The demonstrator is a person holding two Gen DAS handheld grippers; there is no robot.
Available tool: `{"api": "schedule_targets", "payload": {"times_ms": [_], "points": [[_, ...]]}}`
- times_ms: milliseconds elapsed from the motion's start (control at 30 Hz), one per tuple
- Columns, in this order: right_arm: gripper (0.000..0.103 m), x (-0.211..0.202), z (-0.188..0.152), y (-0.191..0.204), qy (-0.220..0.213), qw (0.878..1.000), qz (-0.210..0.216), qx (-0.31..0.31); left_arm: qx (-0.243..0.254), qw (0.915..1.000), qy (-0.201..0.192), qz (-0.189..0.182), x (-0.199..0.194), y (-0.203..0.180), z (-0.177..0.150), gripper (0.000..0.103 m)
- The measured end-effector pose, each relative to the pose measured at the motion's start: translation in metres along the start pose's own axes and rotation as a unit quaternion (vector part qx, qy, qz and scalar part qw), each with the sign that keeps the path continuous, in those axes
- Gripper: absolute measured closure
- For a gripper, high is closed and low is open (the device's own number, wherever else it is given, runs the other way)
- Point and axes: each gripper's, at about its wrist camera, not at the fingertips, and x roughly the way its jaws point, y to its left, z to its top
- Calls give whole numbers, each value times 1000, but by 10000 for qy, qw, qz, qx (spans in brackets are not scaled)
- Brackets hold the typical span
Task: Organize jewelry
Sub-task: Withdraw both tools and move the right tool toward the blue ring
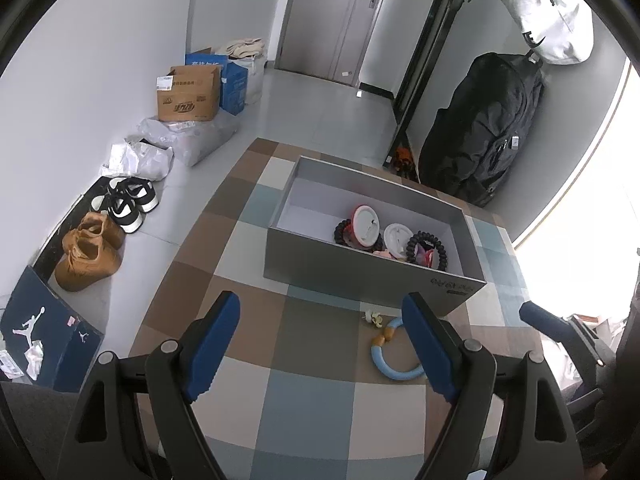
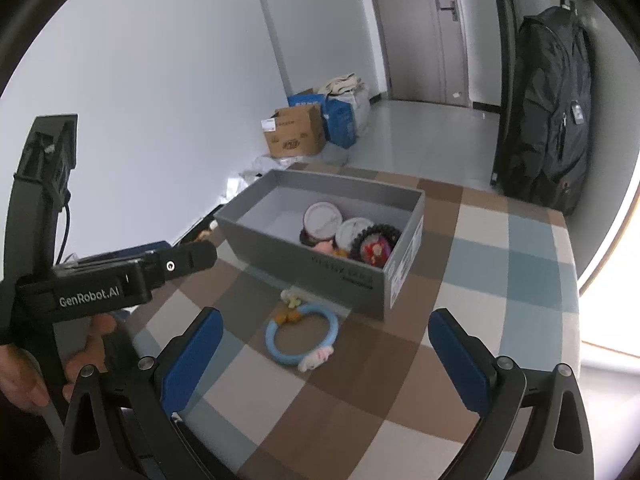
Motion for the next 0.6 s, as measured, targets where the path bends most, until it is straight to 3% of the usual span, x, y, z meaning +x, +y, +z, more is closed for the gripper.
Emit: {"api": "schedule_targets", "payload": {"times_ms": [367,600], "points": [[1,41,-10,8,605,9982,-9,-29,-152,9998,82,-73,1,13,-3,23],[7,60,-9,14,664,9977,-13,-145,-456,9989,55,67,0,30,1,23]]}}
